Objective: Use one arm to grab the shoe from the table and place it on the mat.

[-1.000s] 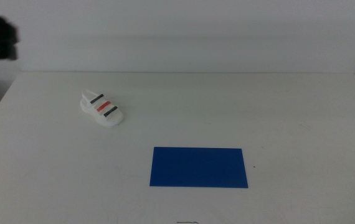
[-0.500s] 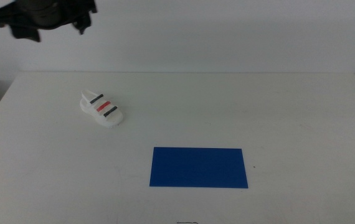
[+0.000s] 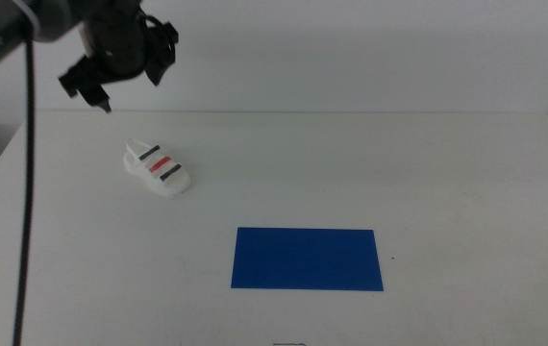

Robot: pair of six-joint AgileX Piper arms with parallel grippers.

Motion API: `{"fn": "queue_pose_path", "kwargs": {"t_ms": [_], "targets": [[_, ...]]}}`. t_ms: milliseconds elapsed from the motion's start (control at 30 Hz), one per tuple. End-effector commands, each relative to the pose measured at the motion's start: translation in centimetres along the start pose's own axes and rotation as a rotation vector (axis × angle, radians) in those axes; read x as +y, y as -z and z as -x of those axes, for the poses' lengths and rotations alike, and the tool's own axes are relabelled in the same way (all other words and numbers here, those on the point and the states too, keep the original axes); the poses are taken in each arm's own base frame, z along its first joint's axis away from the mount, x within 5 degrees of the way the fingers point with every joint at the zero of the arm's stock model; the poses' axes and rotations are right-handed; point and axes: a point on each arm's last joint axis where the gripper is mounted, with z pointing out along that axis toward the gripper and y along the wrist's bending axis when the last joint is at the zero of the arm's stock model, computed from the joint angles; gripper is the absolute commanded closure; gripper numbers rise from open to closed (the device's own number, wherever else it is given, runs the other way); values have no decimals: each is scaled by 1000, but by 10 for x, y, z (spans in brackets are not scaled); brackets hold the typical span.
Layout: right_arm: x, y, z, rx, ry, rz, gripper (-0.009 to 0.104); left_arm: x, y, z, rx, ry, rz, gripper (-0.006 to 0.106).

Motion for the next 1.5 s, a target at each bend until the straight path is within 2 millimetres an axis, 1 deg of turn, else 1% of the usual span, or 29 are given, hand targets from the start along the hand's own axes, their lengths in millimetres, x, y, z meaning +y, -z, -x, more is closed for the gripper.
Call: {"fn": "queue_pose_path", "kwargs": {"t_ms": [0, 133, 233, 400, 567, 700, 933, 1000, 1467], "targets": [[-1, 4, 11, -93, 21, -9, 1, -3, 23, 11, -60, 80, -65, 16], [-1, 4, 11, -93, 21, -9, 1, -6, 6, 5, -22, 126, -49, 16], [-1, 4, 11, -93, 21, -9, 1, -7, -3, 3, 34, 204, -57, 16], [-1, 4, 11, -93, 21, -9, 1, 3, -21, 9, 131, 270, -67, 16], [-1, 4, 11, -93, 21, -9, 1, 12, -36, 17, 182, 320, -70, 16], [-1, 4, 11, -93, 21, -9, 1, 11, -50, 23, 172, 318, -79, 16], [-1, 4, 11, -93, 21, -9, 1, 2, -73, 23, 221, 318, -27, 16], [-1, 4, 11, -93, 21, -9, 1, 1, -76, 23, 227, 315, -23, 16], [-1, 4, 11, -93, 21, -9, 1, -3, -74, 25, 216, 335, -43, 16]]}}
